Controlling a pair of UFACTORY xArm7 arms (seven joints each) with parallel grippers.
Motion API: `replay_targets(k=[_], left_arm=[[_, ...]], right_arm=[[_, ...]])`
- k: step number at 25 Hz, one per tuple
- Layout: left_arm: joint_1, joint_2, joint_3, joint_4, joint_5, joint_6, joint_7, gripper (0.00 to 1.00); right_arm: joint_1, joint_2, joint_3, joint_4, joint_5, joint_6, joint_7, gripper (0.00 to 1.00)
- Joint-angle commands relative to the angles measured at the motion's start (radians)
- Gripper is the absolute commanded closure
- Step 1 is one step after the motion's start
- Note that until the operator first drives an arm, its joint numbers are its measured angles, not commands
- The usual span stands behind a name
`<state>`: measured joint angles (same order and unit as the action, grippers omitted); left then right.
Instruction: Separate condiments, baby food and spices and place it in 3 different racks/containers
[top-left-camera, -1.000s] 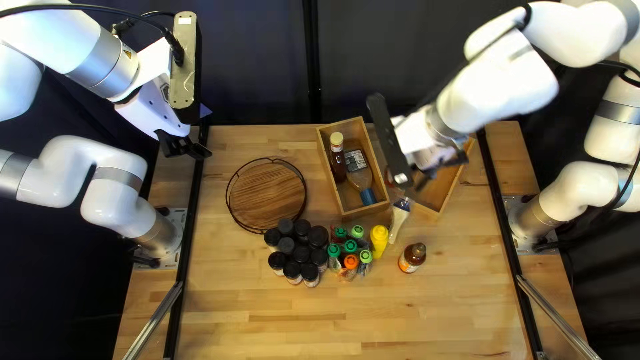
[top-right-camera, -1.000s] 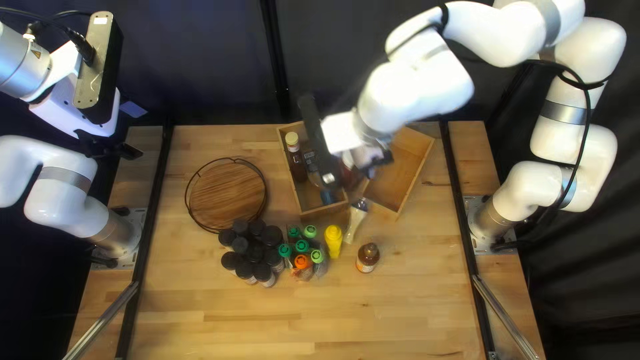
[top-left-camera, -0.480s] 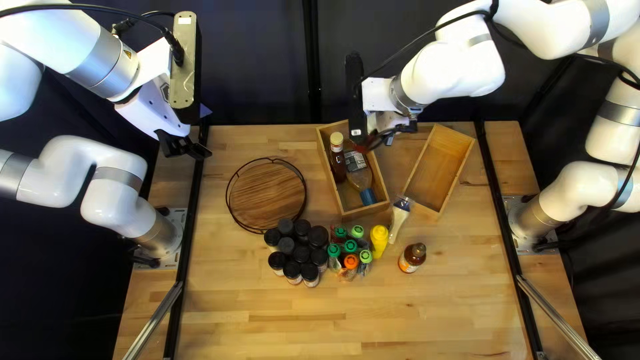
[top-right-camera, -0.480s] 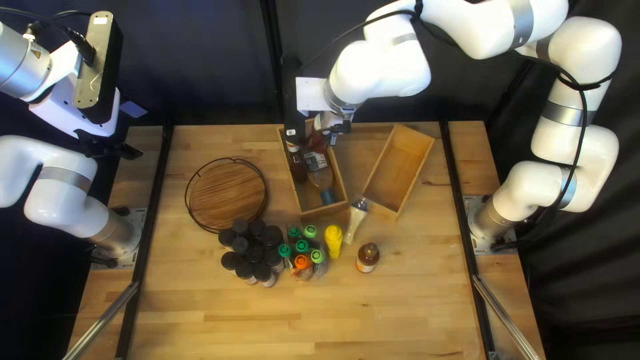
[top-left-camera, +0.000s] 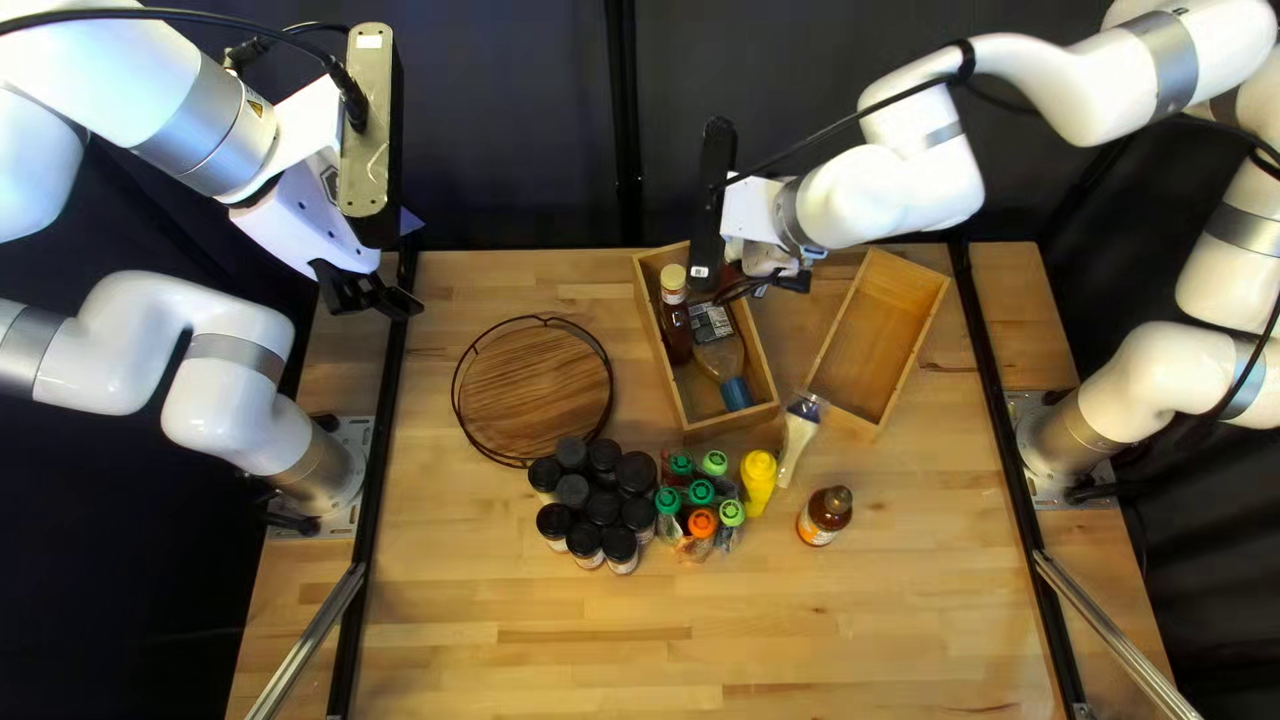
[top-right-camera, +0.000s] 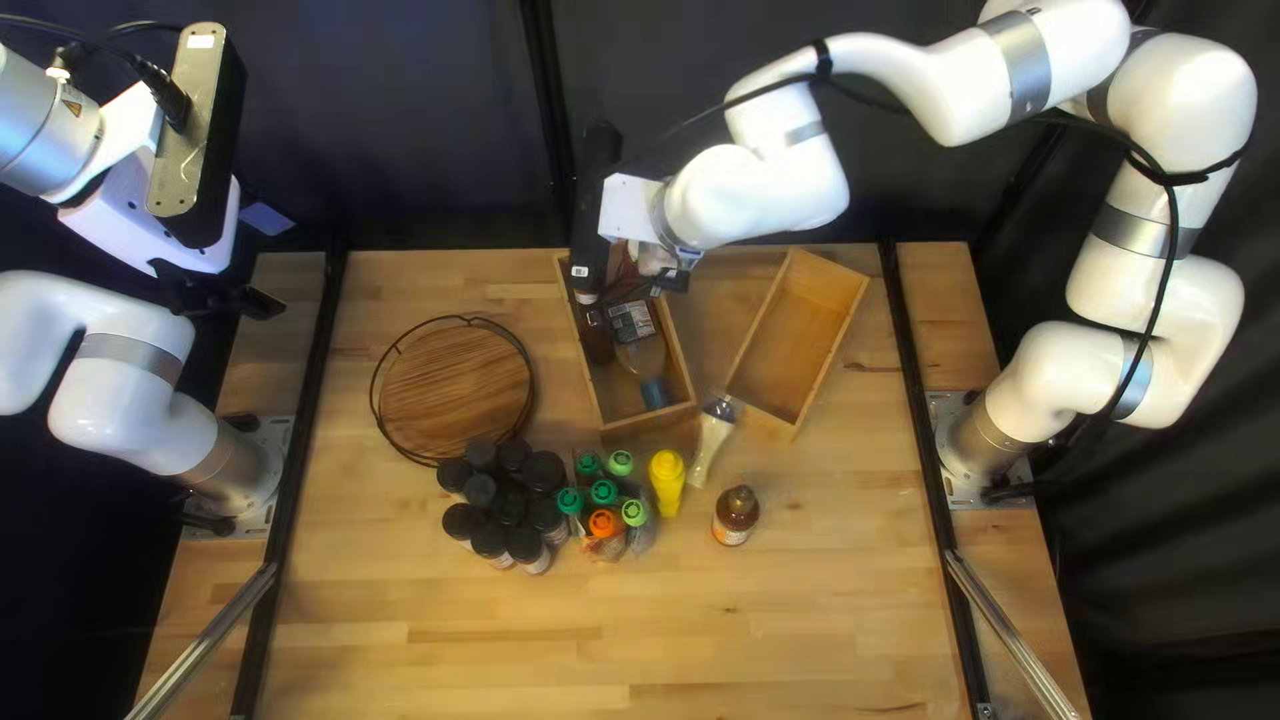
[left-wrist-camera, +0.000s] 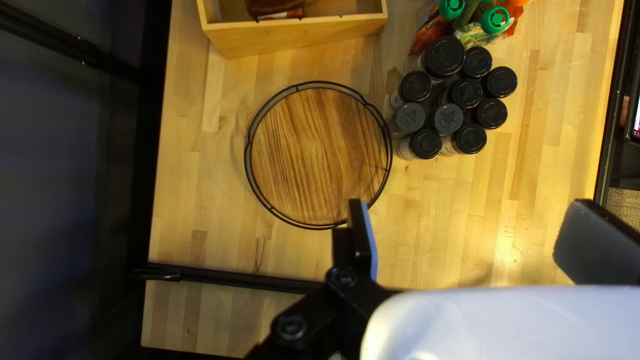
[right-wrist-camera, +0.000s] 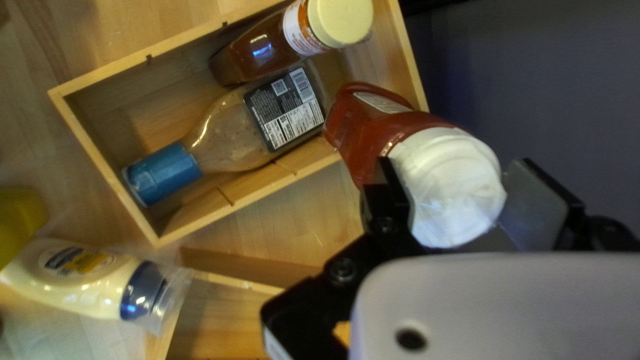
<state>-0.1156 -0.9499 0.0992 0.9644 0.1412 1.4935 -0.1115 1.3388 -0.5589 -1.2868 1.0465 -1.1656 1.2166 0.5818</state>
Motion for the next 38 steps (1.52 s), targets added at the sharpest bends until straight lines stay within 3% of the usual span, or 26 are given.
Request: replay_targets(k=[1, 15, 23, 25, 26, 27, 28, 38], left_arm=[[0.000, 0.000, 0.000, 0.000, 0.000, 0.000, 0.000, 0.00], [0.000, 0.000, 0.000, 0.000, 0.000, 0.000, 0.000, 0.00], [0.000, 0.000, 0.000, 0.000, 0.000, 0.000, 0.000, 0.00], [0.000, 0.000, 0.000, 0.000, 0.000, 0.000, 0.000, 0.00], [0.000, 0.000, 0.000, 0.000, 0.000, 0.000, 0.000, 0.00], [0.000, 0.000, 0.000, 0.000, 0.000, 0.000, 0.000, 0.00], [0.000, 0.000, 0.000, 0.000, 0.000, 0.000, 0.000, 0.00], [0.000, 0.000, 0.000, 0.000, 0.000, 0.000, 0.000, 0.00]], right_arm=[[0.028, 0.008, -0.035, 0.008, -0.010, -0.019, 0.005, 1.00], [0.093, -0.006, -0.150, 0.015, -0.052, -0.083, 0.005, 1.00], [0.102, -0.006, -0.169, -0.022, -0.063, -0.102, 0.050, 0.98], [0.102, -0.005, -0.165, -0.035, -0.062, -0.105, 0.065, 0.80], [0.102, -0.005, -0.163, -0.039, -0.061, -0.105, 0.070, 0.56], [0.103, -0.003, -0.160, -0.043, -0.058, -0.103, 0.076, 0.53], [0.105, -0.002, -0.157, -0.046, -0.055, -0.102, 0.080, 0.41], [0.095, -0.003, -0.115, -0.069, -0.032, -0.090, 0.094, 0.13]])
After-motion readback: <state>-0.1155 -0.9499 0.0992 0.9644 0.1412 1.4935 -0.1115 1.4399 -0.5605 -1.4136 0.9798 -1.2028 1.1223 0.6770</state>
